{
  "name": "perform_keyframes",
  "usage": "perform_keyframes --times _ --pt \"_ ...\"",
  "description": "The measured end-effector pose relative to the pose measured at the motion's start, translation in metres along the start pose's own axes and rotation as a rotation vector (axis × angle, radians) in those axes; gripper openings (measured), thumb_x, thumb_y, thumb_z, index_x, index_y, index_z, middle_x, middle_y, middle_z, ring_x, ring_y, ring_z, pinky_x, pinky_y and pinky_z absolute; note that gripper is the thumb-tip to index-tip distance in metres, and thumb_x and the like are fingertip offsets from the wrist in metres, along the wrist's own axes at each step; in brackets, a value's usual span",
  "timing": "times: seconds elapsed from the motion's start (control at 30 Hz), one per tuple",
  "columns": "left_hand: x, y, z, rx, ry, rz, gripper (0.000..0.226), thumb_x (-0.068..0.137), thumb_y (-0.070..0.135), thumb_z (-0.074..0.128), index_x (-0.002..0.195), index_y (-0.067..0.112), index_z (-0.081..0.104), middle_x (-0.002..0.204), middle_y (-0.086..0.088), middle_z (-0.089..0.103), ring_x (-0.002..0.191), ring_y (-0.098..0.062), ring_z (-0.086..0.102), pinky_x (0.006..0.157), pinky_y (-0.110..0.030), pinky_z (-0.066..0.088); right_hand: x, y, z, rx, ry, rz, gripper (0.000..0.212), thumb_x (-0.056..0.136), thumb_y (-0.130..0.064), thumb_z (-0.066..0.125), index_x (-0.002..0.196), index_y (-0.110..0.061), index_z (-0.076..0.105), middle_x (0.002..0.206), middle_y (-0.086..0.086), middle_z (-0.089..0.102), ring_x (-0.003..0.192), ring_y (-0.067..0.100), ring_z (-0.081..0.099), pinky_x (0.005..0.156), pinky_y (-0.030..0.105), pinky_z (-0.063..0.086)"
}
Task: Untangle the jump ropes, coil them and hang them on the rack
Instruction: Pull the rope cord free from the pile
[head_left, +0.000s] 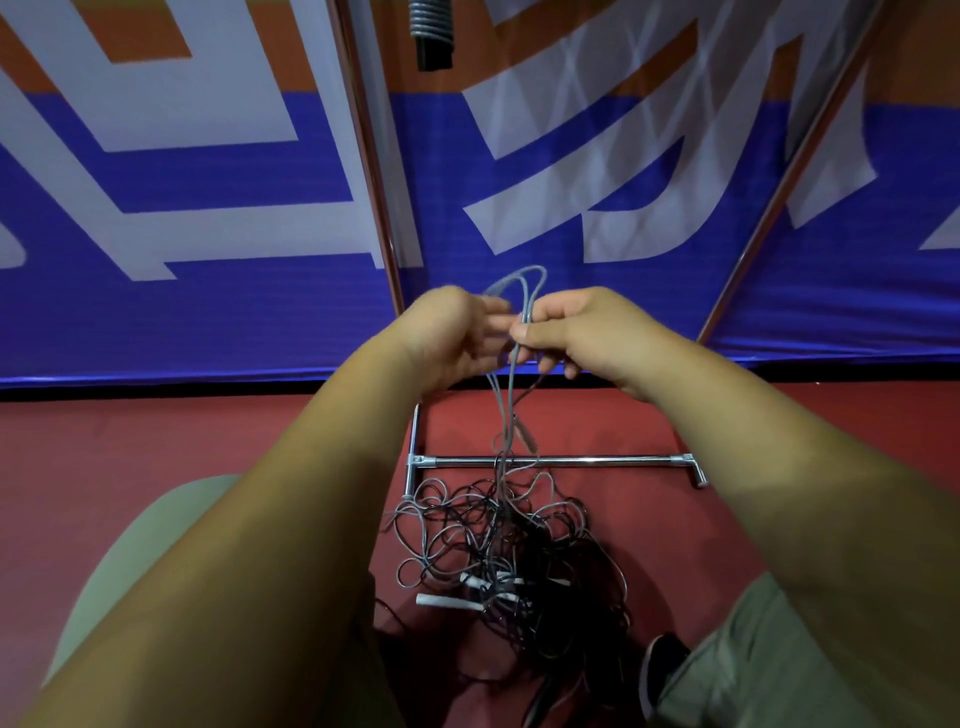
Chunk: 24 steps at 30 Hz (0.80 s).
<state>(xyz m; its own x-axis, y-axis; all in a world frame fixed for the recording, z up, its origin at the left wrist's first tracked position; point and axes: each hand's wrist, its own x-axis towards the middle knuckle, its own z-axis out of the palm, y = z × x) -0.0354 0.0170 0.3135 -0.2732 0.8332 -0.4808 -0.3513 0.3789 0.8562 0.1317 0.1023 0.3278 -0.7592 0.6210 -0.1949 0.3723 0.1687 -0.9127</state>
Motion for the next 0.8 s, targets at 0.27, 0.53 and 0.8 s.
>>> perform_keyframes --times 0.27,0.53,0.8 --pt "-0.002 -0.045 0.015 0.899 -0.436 -0.265 0.030 0.103 0.020 0.066 0.131 0.031 0.066 0.123 0.012 0.072 0.112 -0.008 0.062 0.093 -0.030 0.047 0.005 -0.001 -0.009 0.180 0.178 -0.009 0.019 0.101 -0.021 0.071 0.101 -0.002 0.076 0.093 0.007 0.082 0.077 0.013 0.075 0.063 0.026 0.054" --pt "-0.013 -0.017 0.023 0.541 -0.309 -0.123 0.026 0.114 0.021 0.044 0.108 0.009 0.066 0.111 -0.017 0.078 0.089 -0.021 0.077 0.080 -0.033 0.063 0.010 0.004 -0.023 0.237 0.245 0.290 0.058 0.108 -0.063 0.044 0.122 -0.010 0.064 0.105 0.004 0.080 0.101 0.030 0.076 0.085 0.042 0.062" --pt "-0.012 0.011 0.012 -0.052 0.053 -0.046 0.022 0.112 0.018 0.048 0.105 0.004 0.063 0.089 -0.014 0.080 0.074 -0.021 0.079 0.057 -0.028 0.064 0.000 0.020 -0.008 0.224 -0.291 0.476 0.091 0.098 -0.085 0.022 0.154 -0.018 0.049 0.120 0.018 0.077 0.114 0.033 0.075 0.104 0.047 0.056"
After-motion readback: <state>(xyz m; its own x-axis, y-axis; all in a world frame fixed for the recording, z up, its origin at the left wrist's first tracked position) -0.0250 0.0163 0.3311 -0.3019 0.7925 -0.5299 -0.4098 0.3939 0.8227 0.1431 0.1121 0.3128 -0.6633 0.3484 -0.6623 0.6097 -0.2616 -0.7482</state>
